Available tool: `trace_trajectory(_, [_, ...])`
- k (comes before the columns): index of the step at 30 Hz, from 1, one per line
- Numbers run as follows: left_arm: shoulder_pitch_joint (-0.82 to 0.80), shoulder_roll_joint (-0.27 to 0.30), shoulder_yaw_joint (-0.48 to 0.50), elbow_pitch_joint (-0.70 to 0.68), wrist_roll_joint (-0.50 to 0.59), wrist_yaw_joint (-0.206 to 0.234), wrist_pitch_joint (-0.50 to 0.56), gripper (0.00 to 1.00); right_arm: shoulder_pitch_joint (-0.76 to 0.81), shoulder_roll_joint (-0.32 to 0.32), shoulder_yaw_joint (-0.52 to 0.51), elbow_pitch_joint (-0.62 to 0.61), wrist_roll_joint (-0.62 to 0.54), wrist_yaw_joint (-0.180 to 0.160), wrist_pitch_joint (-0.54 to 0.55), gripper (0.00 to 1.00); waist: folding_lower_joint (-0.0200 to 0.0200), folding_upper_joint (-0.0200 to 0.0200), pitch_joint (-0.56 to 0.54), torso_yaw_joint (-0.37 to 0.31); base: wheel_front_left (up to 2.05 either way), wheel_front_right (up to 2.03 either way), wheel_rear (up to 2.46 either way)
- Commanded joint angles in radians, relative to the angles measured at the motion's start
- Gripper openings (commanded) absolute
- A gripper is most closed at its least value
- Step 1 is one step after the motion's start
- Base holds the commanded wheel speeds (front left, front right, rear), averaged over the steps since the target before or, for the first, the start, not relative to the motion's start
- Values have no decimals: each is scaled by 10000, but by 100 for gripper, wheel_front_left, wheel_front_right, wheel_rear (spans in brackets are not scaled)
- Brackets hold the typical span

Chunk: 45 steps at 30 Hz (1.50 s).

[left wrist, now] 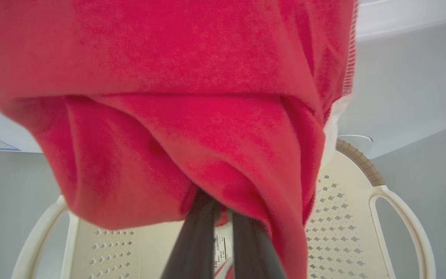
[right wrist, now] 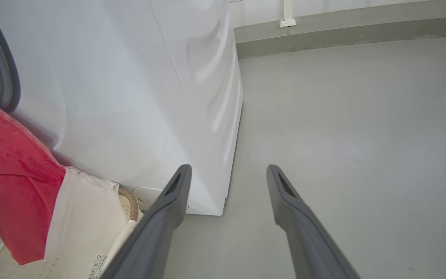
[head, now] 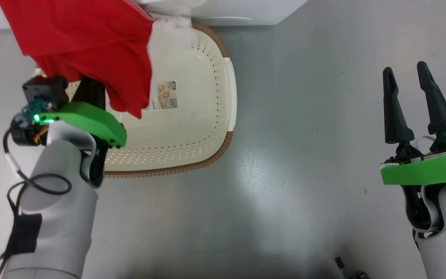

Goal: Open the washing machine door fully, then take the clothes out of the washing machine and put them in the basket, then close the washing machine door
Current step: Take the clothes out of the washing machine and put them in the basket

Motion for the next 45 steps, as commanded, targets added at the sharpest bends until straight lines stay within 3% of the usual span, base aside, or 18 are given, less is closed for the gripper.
trace_trajectory(1, [-106, 425, 144, 192, -24, -55, -51, 0, 156, 18, 259, -245, -67, 73, -65, 100, 0, 0, 87, -87, 0, 0, 0])
trace_trajectory(6, [-387, 480, 225, 511, -40, -55, -51, 1, 139, 17, 293, -219, -72, 73, -65, 100, 0, 0, 110, -128, 0, 0, 0])
trace_trajectory(8, [-428, 470, 249, 555, -59, -55, -51, 12, 146, 13, 281, -210, -72, 73, -65, 100, 0, 0, 90, -118, 0, 0, 0])
trace_trajectory(9, [-430, 460, 257, 569, -66, -55, -51, 25, 147, 9, 277, -208, -74, 73, -65, 100, 0, 0, 80, -108, 0, 0, 0])
trace_trajectory(11, [-404, 439, 316, 558, -103, -55, -51, 42, 145, -3, 268, -202, -77, 73, -65, 100, 0, 0, 59, -74, 0, 0, 0])
trace_trajectory(12, [-361, 414, 330, 537, -110, -55, -51, 61, 142, -14, 259, -197, -80, 73, -65, 100, 0, 0, 36, -46, 0, 0, 0])
trace_trajectory(13, [-312, 390, 356, 499, -118, -55, -51, 100, 142, -24, 255, -186, -82, 73, -65, 100, 0, 0, 12, -23, 0, 0, 0])
trace_trajectory(33, [1785, 62, 796, -2521, -318, -56, -51, 100, 294, -277, 138, -135, -143, 73, -65, 100, 0, 0, -541, 535, 0, 0, 0])
trace_trajectory(45, [3736, 45, 813, -5819, 52, -56, -51, 100, 483, -356, 74, -128, -120, 73, -65, 100, 0, 0, -803, 726, 0, 0, 0])
